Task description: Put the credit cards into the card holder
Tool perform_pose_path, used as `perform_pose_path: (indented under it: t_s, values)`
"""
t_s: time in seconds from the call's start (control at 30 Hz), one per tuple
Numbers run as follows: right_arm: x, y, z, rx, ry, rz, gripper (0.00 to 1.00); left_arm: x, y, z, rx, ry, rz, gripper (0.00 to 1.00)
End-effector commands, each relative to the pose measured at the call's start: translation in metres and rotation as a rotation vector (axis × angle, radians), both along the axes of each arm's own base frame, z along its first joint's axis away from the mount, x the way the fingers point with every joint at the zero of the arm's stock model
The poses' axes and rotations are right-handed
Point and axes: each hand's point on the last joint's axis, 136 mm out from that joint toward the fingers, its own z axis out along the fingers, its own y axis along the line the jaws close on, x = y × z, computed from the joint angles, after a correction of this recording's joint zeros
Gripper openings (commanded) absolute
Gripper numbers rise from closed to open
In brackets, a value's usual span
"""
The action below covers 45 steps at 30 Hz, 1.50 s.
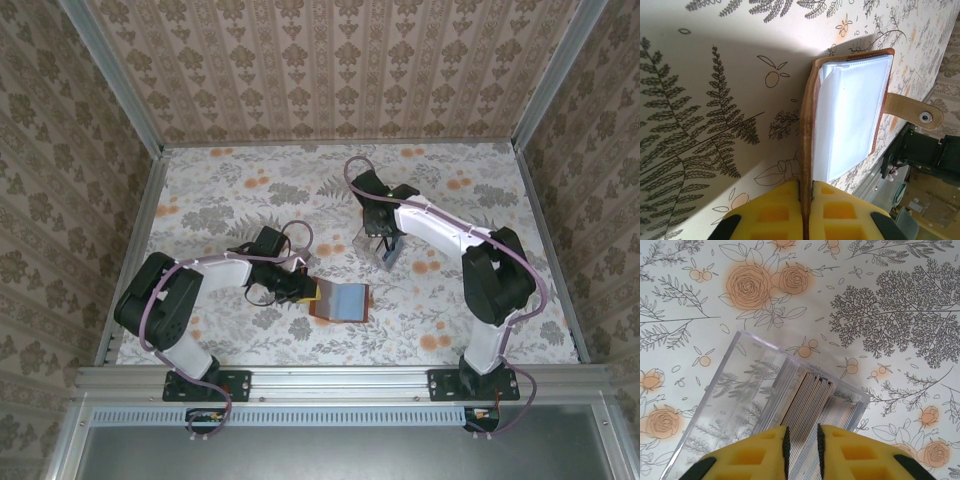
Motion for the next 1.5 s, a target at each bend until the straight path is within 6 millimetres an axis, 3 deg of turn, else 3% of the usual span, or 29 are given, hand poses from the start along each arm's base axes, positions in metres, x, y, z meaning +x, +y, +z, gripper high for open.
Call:
perform_pose_path:
  t_s: [0.0, 0.07, 0.13, 0.33, 0.73, 1.0, 1.27, 1.47]
  values:
    - [-0.011, -0.002, 0.001, 0.028, 0.028, 0.003, 0.22, -0.002, -0.004, -0.001, 0.0, 0.011, -0.024, 0.07]
    - [-0.012, -0.001, -0.003, 0.038, 0.043, 0.0, 0.26, -0.002, -0.003, -0.002, 0.007, 0.005, -0.021, 0.07]
    - [-0.012, -0.002, 0.0, 0.047, 0.046, -0.024, 0.39, -0.001, -0.004, -0.001, 0.002, 0.005, -0.021, 0.07]
    - [-0.004, 0.009, 0.004, 0.13, 0.017, -0.103, 0.59, 0.0, -0.005, -0.004, 0.011, 0.004, -0.021, 0.07]
    - [-0.001, 0.013, -0.032, 0.094, 0.074, -0.127, 0.67, -0.004, -0.009, -0.006, 0.016, 0.009, -0.057, 0.07]
    - [-0.011, 0.0, -0.031, 0.04, 0.093, -0.115, 0.61, -0.004, -0.01, -0.008, 0.013, 0.011, -0.054, 0.07]
    - [-0.019, -0.012, -0.011, 0.009, 0.068, -0.081, 0.46, -0.004, -0.013, -0.009, 0.006, 0.021, -0.061, 0.07]
    - [-0.023, -0.014, -0.009, 0.017, 0.068, -0.067, 0.35, -0.004, -0.015, -0.01, 0.013, 0.015, -0.061, 0.07]
